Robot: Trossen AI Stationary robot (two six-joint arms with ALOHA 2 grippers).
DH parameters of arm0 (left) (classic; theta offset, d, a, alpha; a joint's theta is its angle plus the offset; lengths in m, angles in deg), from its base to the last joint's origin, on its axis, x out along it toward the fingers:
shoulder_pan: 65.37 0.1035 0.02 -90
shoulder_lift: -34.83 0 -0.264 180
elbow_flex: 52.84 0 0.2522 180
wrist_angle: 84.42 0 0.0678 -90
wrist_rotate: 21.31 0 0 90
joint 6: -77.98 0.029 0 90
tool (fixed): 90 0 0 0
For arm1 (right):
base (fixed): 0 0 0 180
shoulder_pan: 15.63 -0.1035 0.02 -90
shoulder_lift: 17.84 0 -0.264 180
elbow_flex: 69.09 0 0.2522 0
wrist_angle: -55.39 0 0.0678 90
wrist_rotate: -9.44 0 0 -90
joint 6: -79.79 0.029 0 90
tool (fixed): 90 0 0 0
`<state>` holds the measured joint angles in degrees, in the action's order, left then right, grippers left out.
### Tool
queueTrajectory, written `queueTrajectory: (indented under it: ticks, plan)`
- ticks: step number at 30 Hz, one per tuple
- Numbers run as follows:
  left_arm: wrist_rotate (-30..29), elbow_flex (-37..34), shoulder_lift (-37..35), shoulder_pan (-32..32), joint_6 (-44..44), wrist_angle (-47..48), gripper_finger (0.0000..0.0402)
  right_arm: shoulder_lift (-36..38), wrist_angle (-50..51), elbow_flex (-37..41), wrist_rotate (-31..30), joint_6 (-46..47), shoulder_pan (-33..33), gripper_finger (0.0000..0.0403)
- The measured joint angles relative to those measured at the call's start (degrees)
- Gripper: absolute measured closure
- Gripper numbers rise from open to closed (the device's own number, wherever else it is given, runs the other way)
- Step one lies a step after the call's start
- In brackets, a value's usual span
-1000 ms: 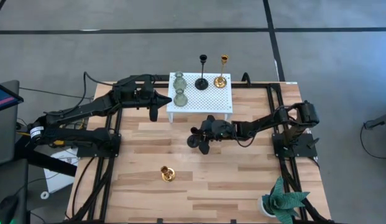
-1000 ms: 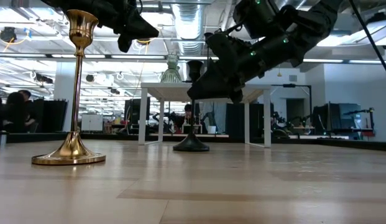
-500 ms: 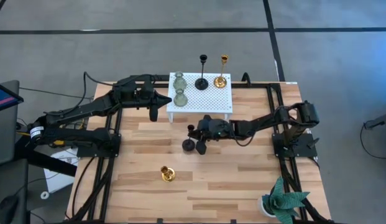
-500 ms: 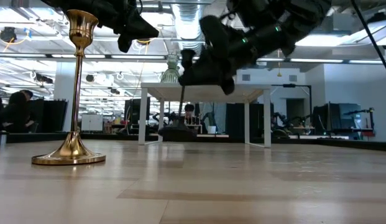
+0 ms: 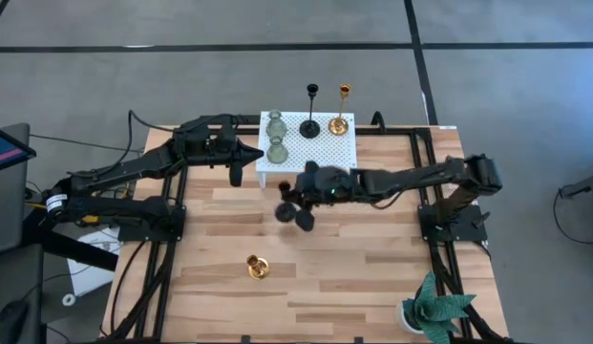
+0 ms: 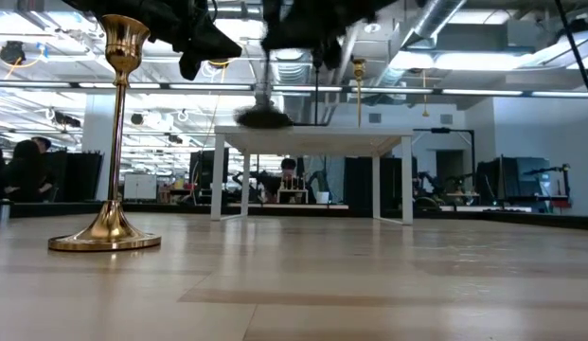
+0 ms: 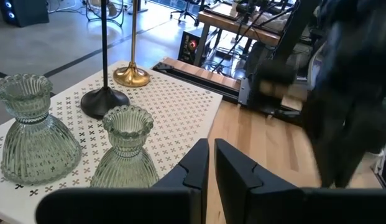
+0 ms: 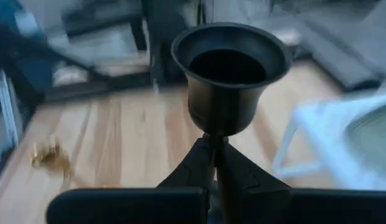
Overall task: Pick & Place candle stick holders
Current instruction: Align the black candle holder with the black candle holder on the shelf
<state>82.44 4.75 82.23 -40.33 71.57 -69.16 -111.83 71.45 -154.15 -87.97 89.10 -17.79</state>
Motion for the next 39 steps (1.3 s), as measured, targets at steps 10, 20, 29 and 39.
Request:
queueTrajectory:
  ticks: [10, 20, 29, 39]
  plan:
    - [0.0, 0.0, 0.0, 0.0, 0.0, 0.0, 0.0376, 12.2, 6.3, -0.1, -4.9, -0.3, 4.6, 0.0402]
    - [0.0, 0.0, 0.0, 0.0, 0.0, 0.0, 0.0376, 13.2, 7.3, -0.1, -5.8, -0.2, 11.9, 0.0403]
    - [0.0, 0.0, 0.0, 0.0, 0.0, 0.0, 0.0376, 9.9, 7.3, -0.1, -5.0, 0.2, 16.9, 0.0403]
    - [0.0, 0.0, 0.0, 0.0, 0.1, 0.0, 0.0376, 7.3, 7.7, -0.1, -4.6, 0.7, 19.3, 0.0403]
